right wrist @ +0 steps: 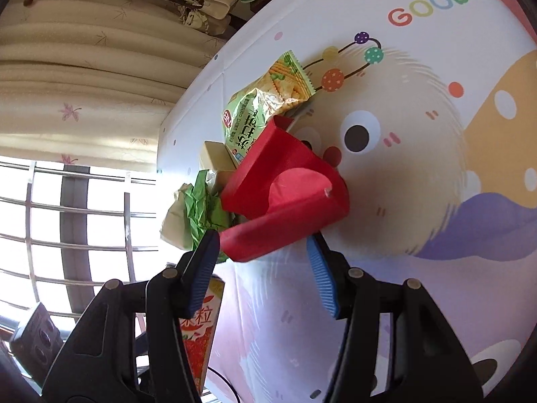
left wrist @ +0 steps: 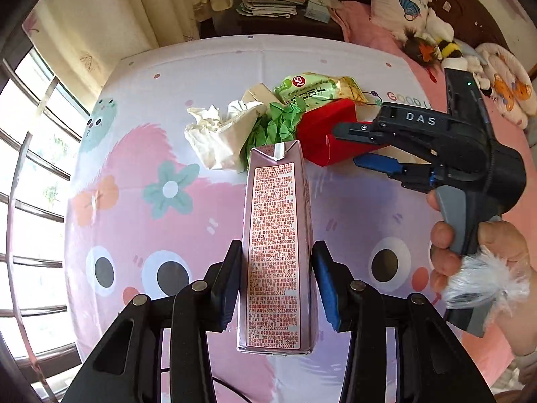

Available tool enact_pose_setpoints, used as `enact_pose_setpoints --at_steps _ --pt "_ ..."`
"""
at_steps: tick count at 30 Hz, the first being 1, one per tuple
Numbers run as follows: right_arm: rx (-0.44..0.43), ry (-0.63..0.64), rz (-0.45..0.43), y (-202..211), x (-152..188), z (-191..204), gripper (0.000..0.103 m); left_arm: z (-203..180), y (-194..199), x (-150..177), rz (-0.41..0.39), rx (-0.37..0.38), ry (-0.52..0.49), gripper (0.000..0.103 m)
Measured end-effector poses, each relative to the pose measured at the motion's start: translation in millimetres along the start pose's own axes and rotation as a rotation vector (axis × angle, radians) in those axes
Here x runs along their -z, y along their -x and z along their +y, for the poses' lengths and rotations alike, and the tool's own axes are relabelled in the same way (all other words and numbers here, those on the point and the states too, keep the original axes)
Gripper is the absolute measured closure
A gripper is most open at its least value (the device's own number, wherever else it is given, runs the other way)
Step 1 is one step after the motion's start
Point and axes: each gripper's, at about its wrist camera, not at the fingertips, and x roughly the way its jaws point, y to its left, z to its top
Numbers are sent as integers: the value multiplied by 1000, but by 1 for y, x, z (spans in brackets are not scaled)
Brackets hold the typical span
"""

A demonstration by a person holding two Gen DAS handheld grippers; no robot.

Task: Collect trash
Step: 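Grasp the pink juice carton with the left tool while the right tool grasps the red bag, then carry the pink carton and red bag over the trash bin and open both tools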

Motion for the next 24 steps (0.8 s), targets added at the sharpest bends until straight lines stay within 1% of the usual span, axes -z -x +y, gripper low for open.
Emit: enact_pose_setpoints --at_steps 3,4,5,8,13,18,21,24 --pt "-1 -46 -7 -12 -4 1 51 2 6 8 -10 7 14 61" --pt "-3 -56 -13 -15 -4 1 53 6 8 10 -12 10 20 61" --pt "1 -62 -20 -17 -4 1 63 8 13 13 -14 14 26 61" --pt "10 -65 -25 -20 0 2 80 8 20 19 -23 31 22 61" --pt "19 -4 -53 3 21 11 85 3 43 37 -48 58 -22 61" --pt "40 41 -83 41 62 21 86 0 75 67 -93 110 -78 61" --pt "63 69 -104 65 99 27 86 2 95 94 -119 163 -114 61" --pt "87 86 -136 93 147 31 86 7 114 128 -144 206 -171 61"
